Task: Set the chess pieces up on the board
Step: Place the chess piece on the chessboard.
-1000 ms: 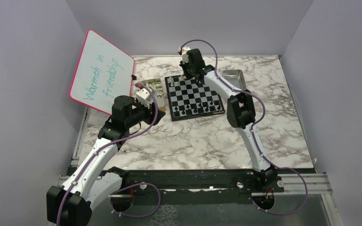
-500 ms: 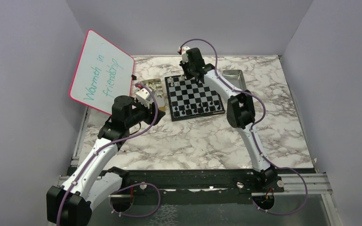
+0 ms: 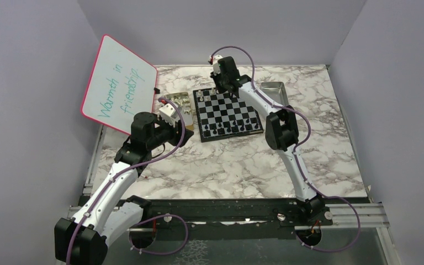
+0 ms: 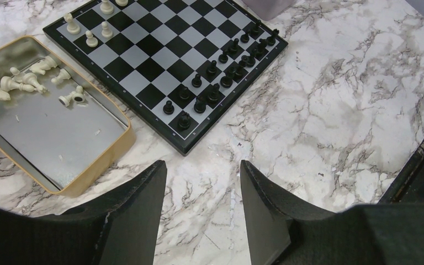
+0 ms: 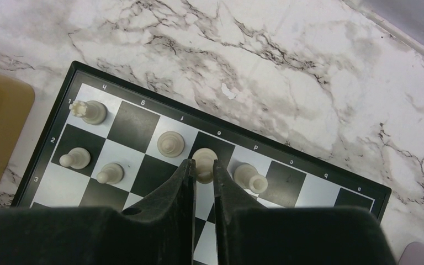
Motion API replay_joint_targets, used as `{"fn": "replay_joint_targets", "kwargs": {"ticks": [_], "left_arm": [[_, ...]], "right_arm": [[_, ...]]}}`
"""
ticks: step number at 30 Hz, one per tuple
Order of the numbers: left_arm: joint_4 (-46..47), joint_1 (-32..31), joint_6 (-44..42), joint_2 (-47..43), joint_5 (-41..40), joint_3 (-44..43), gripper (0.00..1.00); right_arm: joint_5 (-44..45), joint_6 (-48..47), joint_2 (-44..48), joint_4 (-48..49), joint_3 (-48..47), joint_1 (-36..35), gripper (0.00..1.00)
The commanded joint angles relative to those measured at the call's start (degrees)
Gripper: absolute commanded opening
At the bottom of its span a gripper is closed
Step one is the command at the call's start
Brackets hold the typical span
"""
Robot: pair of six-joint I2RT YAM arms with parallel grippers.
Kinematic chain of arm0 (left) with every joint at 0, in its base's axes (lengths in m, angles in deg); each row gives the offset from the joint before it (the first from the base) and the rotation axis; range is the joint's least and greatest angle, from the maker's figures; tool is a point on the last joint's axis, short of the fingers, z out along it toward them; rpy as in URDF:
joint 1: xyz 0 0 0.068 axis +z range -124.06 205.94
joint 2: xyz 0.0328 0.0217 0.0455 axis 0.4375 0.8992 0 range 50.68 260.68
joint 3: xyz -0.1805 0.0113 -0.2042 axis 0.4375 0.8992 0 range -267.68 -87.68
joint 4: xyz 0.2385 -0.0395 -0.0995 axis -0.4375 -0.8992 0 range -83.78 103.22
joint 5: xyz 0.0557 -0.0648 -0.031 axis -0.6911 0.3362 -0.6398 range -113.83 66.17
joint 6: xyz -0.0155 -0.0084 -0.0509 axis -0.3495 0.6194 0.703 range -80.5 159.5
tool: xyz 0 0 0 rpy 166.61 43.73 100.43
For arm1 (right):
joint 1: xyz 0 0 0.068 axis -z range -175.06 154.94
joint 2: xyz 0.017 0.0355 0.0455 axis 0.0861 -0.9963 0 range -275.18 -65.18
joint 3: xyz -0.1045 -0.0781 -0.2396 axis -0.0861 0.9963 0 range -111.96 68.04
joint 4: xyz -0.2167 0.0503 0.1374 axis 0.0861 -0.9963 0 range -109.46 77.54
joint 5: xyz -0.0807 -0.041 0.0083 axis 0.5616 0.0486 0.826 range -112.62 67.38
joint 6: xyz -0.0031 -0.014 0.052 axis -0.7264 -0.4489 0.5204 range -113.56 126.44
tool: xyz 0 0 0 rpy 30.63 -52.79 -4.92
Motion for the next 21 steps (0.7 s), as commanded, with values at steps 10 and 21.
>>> {"fn": "replay_joint_targets", "kwargs": {"ticks": [10, 21], "left_arm": [[0.25, -0.16, -1.03, -0.45, -0.63, -0.39, 0.54], [0.09, -0.16, -1.12, -0.57, -0.60, -0.39, 0.54]], "right_arm": [[1.69, 0.48, -2.60, -0.91, -2.02, -0.32, 0.28], [2.57, -1.33, -2.44, 0.13, -3.22, -0.32, 0.30]]}}
